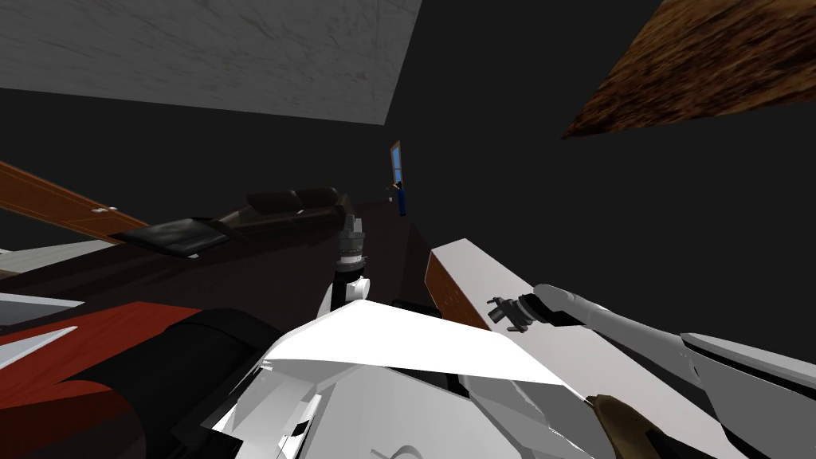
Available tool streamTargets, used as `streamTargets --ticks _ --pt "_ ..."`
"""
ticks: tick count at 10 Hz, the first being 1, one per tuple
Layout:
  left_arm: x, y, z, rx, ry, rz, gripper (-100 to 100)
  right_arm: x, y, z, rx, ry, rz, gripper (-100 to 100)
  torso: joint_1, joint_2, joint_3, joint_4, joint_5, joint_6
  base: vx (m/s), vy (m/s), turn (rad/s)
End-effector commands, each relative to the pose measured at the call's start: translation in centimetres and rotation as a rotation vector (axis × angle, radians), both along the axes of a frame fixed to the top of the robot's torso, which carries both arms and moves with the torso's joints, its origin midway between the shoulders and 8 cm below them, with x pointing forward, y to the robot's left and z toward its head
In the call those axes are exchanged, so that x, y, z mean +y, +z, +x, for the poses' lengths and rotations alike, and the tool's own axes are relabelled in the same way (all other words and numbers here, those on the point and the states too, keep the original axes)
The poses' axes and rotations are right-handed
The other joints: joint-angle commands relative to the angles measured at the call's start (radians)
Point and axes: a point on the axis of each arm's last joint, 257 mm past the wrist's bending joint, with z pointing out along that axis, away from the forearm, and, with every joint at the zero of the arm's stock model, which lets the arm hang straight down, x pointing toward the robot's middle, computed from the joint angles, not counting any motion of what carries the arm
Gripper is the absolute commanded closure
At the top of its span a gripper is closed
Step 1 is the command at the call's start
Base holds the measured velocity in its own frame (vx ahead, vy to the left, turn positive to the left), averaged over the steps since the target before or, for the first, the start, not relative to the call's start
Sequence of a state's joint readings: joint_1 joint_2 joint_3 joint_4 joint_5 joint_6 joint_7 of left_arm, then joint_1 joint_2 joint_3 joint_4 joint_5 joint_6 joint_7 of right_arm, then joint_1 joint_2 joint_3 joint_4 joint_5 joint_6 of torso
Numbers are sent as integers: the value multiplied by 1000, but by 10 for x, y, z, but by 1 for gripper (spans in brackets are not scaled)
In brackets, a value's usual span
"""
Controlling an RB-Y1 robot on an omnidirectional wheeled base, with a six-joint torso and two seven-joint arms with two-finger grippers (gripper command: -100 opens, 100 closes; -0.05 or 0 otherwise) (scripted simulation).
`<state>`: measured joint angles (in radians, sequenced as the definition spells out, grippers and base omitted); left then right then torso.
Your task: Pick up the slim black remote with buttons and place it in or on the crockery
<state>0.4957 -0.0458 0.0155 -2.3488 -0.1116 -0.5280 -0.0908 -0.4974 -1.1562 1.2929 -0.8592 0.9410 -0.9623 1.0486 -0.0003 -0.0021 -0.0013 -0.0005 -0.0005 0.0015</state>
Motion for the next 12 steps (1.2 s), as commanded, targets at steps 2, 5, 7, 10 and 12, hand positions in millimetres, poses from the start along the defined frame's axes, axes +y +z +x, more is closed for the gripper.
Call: streamTargets --ticks 2,5,7,10,12 --pt "0 0 0 0 0 0 0 -31 -2 -4 4 23 -76 -100 0 0 0 0 0 0 41 -11 65" --pt "0 0 0 0 0 0 0 -21 -16 -8 3 10 -59 -100 1 2 1 0 0 0 8 -9 27" --pt "0 0 0 0 0 0 0 -16 -25 -11 2 5 -59 -100 0 2 1 0 0 0 -3 -23 28" --pt "0 0 0 0 0 0 0 -18 -20 -9 3 7 -59 100 1 3 2 1 0 0 -2 -5 -2" --pt "0 0 0 0 0 0 0 -19 -19 -10 4 7 -60 100 -1 0 0 0 -2 -1 0 0 0"
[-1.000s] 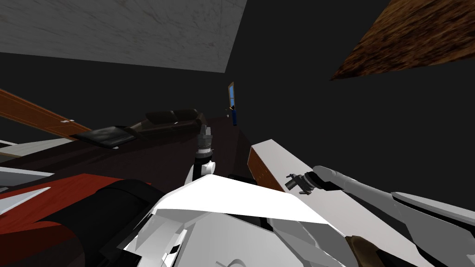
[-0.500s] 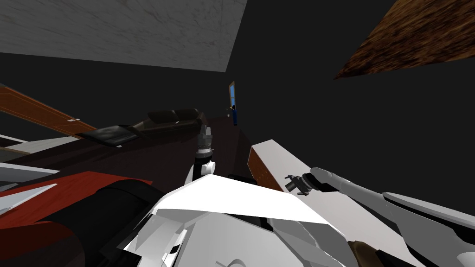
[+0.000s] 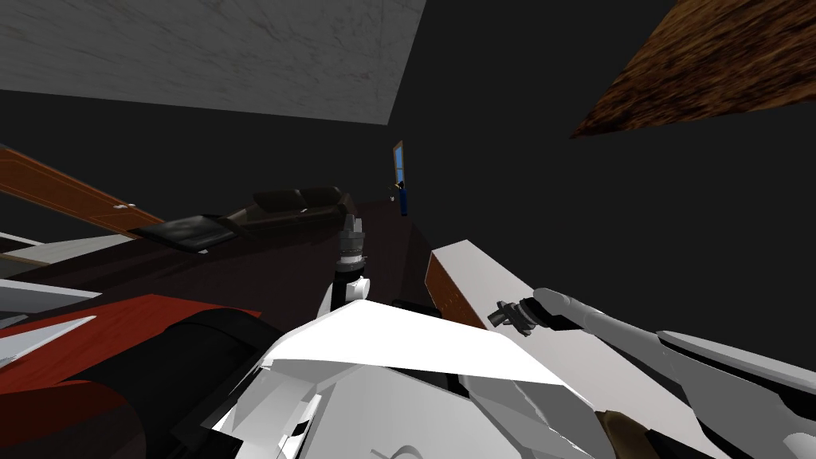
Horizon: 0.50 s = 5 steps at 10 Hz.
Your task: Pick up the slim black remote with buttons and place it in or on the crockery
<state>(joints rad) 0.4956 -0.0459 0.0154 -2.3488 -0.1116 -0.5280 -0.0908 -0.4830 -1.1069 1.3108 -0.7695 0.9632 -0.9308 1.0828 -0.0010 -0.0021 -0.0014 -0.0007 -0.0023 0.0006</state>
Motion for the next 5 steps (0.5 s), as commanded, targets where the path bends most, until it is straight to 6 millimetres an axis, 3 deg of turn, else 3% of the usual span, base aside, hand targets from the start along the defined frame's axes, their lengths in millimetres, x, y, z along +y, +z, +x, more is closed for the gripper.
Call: streamTargets --ticks 1,2,3,5 --pt "0 0 0 0 0 0 0 0 0 0 0 0 0 100 0 0 0 0 0 0 0 0 0" --pt "0 0 0 0 0 0 0 0 0 0 0 0 0 0 0 0 0 0 0 0 0 0 0" --pt "0 0 0 0 0 0 0 -7 13 5 -1 7 0 100 0 0 0 0 0 0 2 22 -52" --pt "0 0 0 0 0 0 0 -8 13 4 -1 8 0 100 2 0 0 0 1 0 6 18 -29"
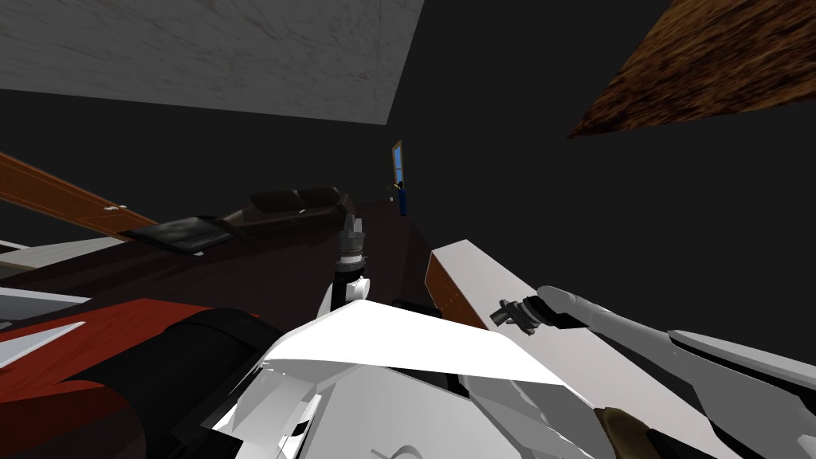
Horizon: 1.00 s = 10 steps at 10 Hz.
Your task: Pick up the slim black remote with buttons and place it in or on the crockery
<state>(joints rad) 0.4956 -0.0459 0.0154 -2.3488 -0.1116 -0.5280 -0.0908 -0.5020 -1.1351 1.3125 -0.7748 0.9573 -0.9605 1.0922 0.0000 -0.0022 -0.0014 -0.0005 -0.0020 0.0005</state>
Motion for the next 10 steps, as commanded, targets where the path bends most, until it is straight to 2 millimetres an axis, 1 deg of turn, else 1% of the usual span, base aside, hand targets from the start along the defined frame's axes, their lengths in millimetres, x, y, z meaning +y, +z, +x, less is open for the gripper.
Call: streamTargets --ticks 1,2,4,6,9,10 --pt "0 0 0 0 0 0 0 0 0 0 0 0 0 0 0 0 0 0 0 0 0 0 0" --pt "0 0 0 0 0 0 0 -13 17 15 -31 3 -17 100 -1 0 0 0 0 0 -7 -16 -31" --pt "0 0 0 0 0 0 0 -13 17 15 -31 3 -17 100 -3 1 1 0 1 1 -5 -25 -6" --pt "0 0 0 0 0 0 0 -31 45 37 -81 15 -40 100 -2 2 2 1 1 0 -26 -25 -28" --pt "0 0 0 0 0 0 0 -45 69 53 -120 22 -59 100 -4 4 3 2 0 1 -37 -38 -35" --pt "0 0 0 0 0 0 0 -54 84 63 -145 26 -72 100 -3 5 3 2 1 1 -44 -23 -48"
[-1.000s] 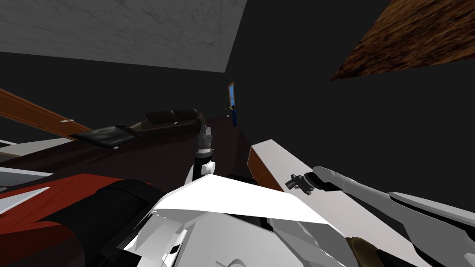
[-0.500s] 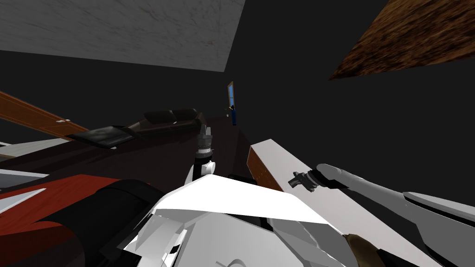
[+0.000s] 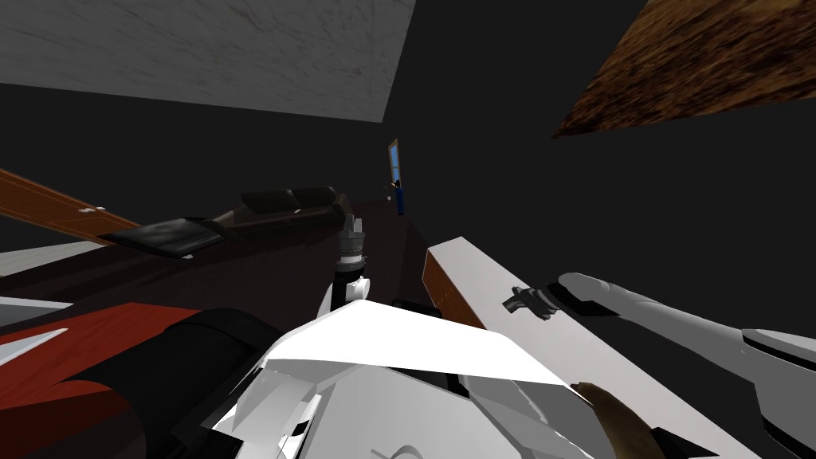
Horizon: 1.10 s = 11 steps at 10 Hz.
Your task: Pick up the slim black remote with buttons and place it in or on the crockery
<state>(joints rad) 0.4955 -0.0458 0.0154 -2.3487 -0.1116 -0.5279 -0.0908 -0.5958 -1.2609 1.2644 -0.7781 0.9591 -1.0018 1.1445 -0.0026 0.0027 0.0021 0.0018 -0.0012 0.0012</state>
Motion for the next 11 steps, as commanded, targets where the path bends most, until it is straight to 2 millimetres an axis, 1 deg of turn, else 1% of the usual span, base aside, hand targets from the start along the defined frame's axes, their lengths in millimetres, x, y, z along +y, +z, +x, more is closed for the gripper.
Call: streamTargets --ticks 1,2,4,5,7,8,9,11 --pt "0 0 0 0 0 0 0 -3 14 6 -14 7 -7 100 0 0 0 0 0 0 -33 -17 -18" --pt "0 0 0 0 0 0 0 -7 21 10 -25 9 -13 100 1 0 0 0 0 -1 -25 -12 -11" --pt "0 0 0 0 0 0 0 -20 43 21 -58 15 -35 100 2 0 0 0 1 -1 -60 -7 -38" --pt "0 0 0 0 0 0 0 -28 55 24 -72 21 -49 100 3 2 2 1 1 0 -100 6 -72" --pt "0 0 0 0 0 0 0 -38 67 27 -86 29 -68 100 3 7 4 1 1 1 -128 3 -54" --pt "0 0 0 0 0 0 0 -45 74 27 -93 34 -81 100 3 8 5 2 1 1 -142 10 -64" --pt "0 0 0 0 0 0 0 -54 78 22 -86 42 -100 100 4 9 5 2 1 1 -198 47 -142" --pt "0 0 0 0 0 0 0 -63 77 11 -62 50 -119 100 6 16 9 3 0 4 -229 53 -156"
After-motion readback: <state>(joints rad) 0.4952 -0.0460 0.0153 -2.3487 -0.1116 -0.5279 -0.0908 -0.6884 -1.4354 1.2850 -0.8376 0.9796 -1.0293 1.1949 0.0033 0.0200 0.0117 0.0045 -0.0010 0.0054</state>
